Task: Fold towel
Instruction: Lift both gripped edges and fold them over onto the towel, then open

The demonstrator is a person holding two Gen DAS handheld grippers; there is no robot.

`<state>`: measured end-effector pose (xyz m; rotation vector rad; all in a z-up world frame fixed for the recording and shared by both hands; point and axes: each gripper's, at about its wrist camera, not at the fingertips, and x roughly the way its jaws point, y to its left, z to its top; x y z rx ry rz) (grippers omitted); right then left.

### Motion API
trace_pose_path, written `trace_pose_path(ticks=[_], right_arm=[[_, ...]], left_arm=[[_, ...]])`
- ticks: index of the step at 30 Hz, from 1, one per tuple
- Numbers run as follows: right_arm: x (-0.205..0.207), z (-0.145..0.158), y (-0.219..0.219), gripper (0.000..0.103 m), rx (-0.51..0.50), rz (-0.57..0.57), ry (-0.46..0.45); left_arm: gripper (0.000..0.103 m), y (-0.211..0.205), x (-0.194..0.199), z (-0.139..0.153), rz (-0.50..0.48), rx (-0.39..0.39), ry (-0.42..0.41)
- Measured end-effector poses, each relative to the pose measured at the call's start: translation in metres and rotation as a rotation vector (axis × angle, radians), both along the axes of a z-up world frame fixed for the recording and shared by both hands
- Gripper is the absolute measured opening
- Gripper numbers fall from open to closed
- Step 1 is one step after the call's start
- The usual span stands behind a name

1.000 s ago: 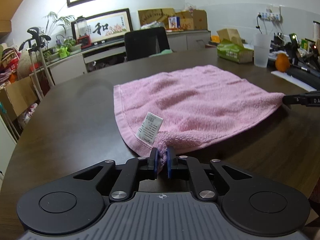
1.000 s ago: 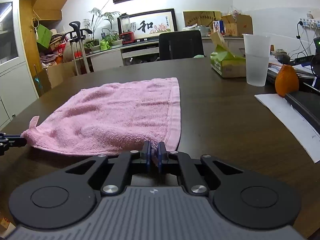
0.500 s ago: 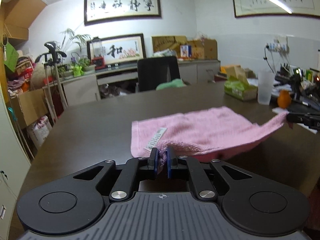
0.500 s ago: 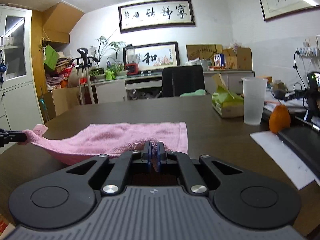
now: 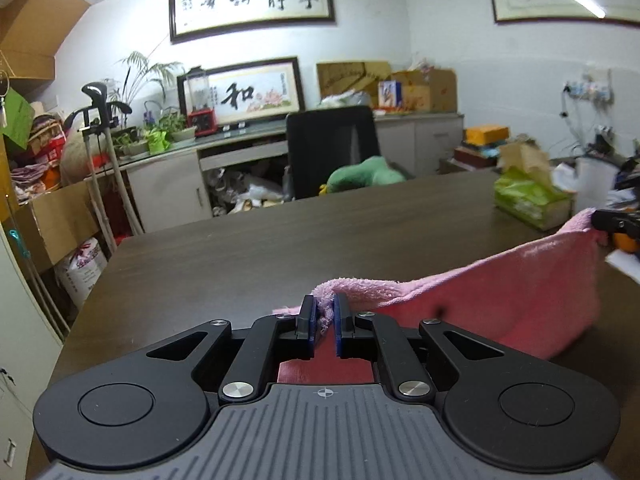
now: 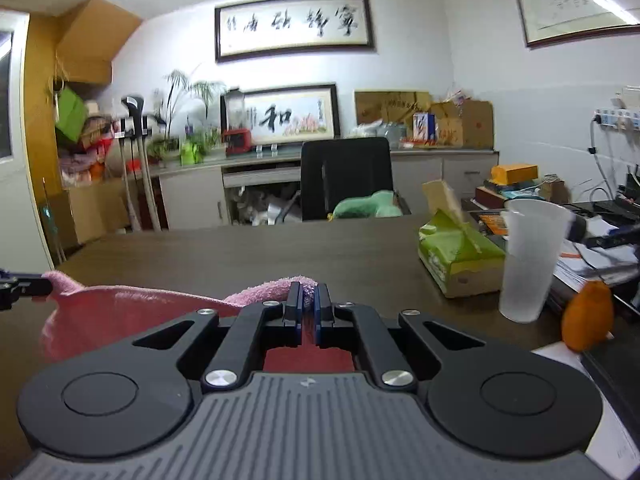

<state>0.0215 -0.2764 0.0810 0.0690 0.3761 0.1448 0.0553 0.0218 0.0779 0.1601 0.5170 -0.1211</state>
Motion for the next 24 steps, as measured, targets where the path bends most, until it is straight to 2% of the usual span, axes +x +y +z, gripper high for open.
trace_pose_path(ticks=[4,9,11,13,19,24], right_arm=[[0.039,-0.011,0.008,0.006,-0.02,-0.004,0.059],[0.066,-0.03,0.018,0.007,-0.032,0.009,0.141],[0.071,-0.035,0.022,0.014,-0.043,0.014,0.159],[0.074,-0.036,0.024,0.016,-0.041,0.009,0.163],[0.078,-0.034,0.014,0.04,0.02,-0.015,0.16],[0.073,-0.028,0.006,0.043,0.043,-0.02,0.123]], left_arm=[[0.008,0.005,0.034,-0.019,0.029,0.001,0.057],[0.009,0.011,0.049,-0.04,0.046,-0.002,0.109],[0.01,0.014,0.05,-0.045,0.05,0.0,0.125],[0.012,0.018,0.049,-0.047,0.056,-0.006,0.131],[0.022,0.023,0.038,-0.033,0.085,-0.018,0.096],[0.027,0.035,0.031,-0.027,0.15,-0.018,0.076]])
